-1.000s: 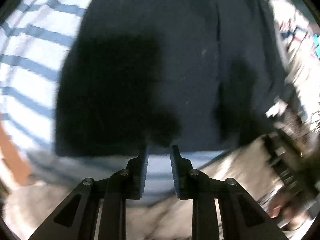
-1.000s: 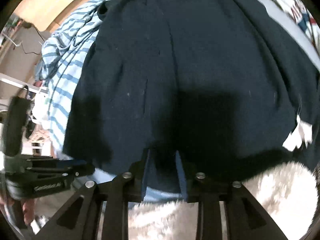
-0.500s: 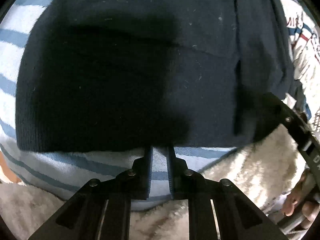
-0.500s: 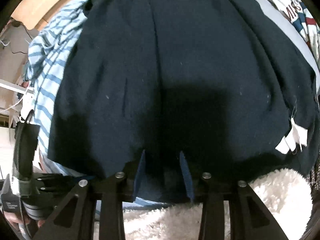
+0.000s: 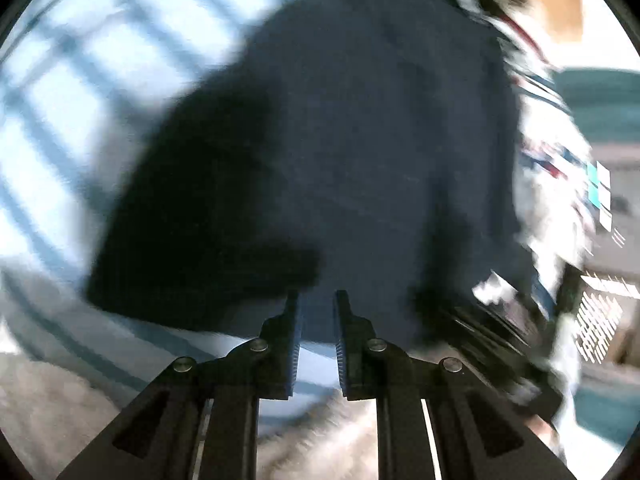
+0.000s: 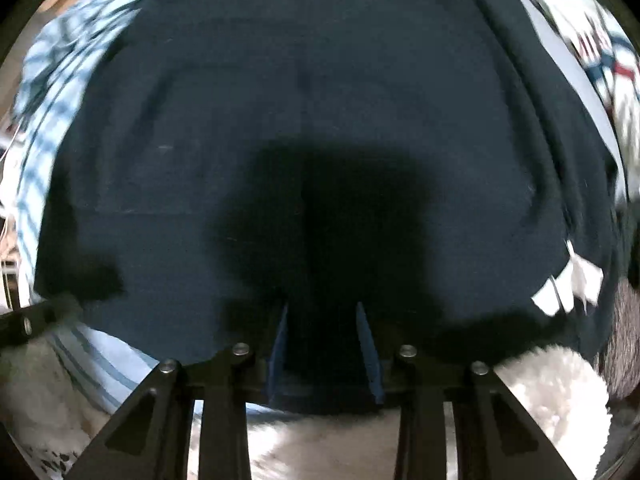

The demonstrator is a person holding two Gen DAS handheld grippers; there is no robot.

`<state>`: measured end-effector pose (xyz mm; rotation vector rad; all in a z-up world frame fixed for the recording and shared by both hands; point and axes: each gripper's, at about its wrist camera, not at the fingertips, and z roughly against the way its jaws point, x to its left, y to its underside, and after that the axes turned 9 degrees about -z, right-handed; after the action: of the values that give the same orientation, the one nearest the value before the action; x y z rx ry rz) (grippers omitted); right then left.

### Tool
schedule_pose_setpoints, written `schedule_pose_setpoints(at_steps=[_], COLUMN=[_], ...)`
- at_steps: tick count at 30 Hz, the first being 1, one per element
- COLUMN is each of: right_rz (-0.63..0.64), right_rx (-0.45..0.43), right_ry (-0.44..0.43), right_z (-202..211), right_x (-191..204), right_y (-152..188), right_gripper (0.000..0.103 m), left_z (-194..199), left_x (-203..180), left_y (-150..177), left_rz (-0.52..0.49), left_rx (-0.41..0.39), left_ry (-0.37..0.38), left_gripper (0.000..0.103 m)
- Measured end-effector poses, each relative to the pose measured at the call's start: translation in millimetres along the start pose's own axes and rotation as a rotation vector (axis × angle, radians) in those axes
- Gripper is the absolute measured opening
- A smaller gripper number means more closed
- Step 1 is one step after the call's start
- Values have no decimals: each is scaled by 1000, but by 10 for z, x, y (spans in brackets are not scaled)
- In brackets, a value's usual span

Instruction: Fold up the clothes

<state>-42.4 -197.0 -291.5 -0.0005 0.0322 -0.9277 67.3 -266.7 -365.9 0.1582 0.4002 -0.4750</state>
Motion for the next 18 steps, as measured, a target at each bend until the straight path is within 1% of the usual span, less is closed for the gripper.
schedule_pose_setpoints(at_steps=[1,2,4,6,7,8,10,11,12,14,15,16,18], right_rz=[-6,-16,-51,-79,-77,-67,-44,-36,-28,-24,-30,-42,-98], right_rx=[7,5,-33,-102,-138,-182,-246,-250,-240,-197,-164,-130,-57], right_ry=[20,19,-45,-112,-126,-143,-206,-243,-274,-285,-268,-240,-139], right_z=[18,64,238,440,518,597,691,681,637,478,340,204,-50], right_x=[-51,-92,-164,-185,-167,-130,-36,1,52,183,207,209,103], right_y=[-12,-38,-132,-247,-303,-370,-514,-570,-618,-660,-712,-752,-777], right_gripper=[37,40,41,43,43,44,44,43,41,39,39,39,39], left_z=[35,-9,-87,-110,-107,-91,-19,25,81,217,351,356,474], left_x=[178,92,-7,-116,-134,-160,-216,-243,-274,-343,-296,-324,-348], left_y=[-201,-167,-180,-175,-169,-157,-153,-156,-172,-239,-270,-327,-412], left_rz=[28,40,2,-43,-43,-43,-52,-57,-68,-95,-107,-115,-115], left_rx=[13,48,56,63,68,77,58,41,14,-57,-81,-102,-124], left_ry=[-70,-133,-180,-216,-215,-185,-82,-36,-8,22,27,26,-2], left_gripper=[15,15,15,15,16,16,16,15,15,15,15,15,15])
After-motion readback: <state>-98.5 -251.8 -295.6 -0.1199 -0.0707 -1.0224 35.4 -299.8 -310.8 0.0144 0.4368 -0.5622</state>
